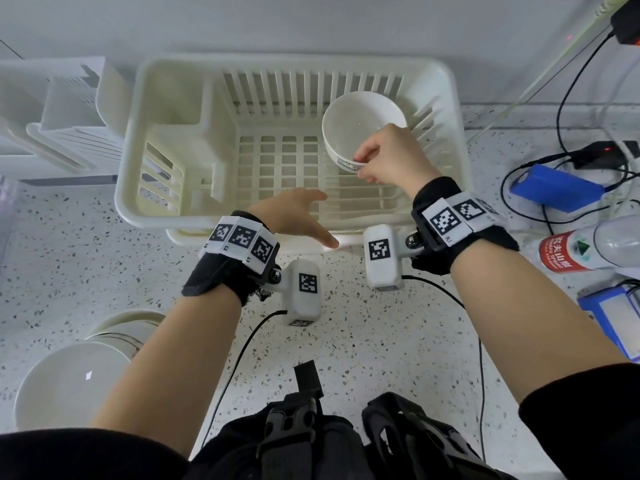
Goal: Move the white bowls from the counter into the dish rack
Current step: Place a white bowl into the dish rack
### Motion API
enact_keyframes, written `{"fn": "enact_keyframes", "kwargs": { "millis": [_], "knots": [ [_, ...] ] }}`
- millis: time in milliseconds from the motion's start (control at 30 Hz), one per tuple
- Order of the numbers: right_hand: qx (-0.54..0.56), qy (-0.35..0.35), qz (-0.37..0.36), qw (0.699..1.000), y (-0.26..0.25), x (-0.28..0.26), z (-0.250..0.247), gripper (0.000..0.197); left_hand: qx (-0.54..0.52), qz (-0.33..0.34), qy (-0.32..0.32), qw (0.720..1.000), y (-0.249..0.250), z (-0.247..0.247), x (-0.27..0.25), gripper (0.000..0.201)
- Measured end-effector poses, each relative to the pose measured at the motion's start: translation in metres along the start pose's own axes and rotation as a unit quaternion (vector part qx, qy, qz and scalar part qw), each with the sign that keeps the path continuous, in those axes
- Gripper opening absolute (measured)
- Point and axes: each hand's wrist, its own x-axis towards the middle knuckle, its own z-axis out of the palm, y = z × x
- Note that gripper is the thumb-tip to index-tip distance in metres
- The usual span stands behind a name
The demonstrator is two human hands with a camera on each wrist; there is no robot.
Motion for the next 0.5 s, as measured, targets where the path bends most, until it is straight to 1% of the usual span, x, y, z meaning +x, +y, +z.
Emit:
{"fn": "enact_keyframes", "kwargs": {
  "millis": [67,133,267,400,500],
  "knots": [
    [-0.024,0.02,0.015,0.999,0.005,0.002,-0.001,0.021,0.003,-0.001,0.002,1.0,-0.001,0.0,0.001,0.092],
    [-0.023,0.039,0.032,0.998,0.01,0.004,-0.003,0.023,0.004,0.0,0.003,1.0,-0.001,0.001,0.001,0.091],
    [-0.028,0.05,0.048,0.997,0.014,0.005,-0.005,0.024,0.002,0.004,0.007,1.0,0.0,0.002,0.0,0.09],
    [-0.041,0.054,0.052,0.996,0.016,0.003,-0.006,0.024,0.007,0.009,0.024,1.0,0.001,0.004,-0.002,0.089],
    [-0.043,0.043,0.033,0.998,0.014,-0.004,-0.011,0.025,-0.003,0.019,0.048,0.999,0.003,0.005,-0.009,0.087]
  ]
}}
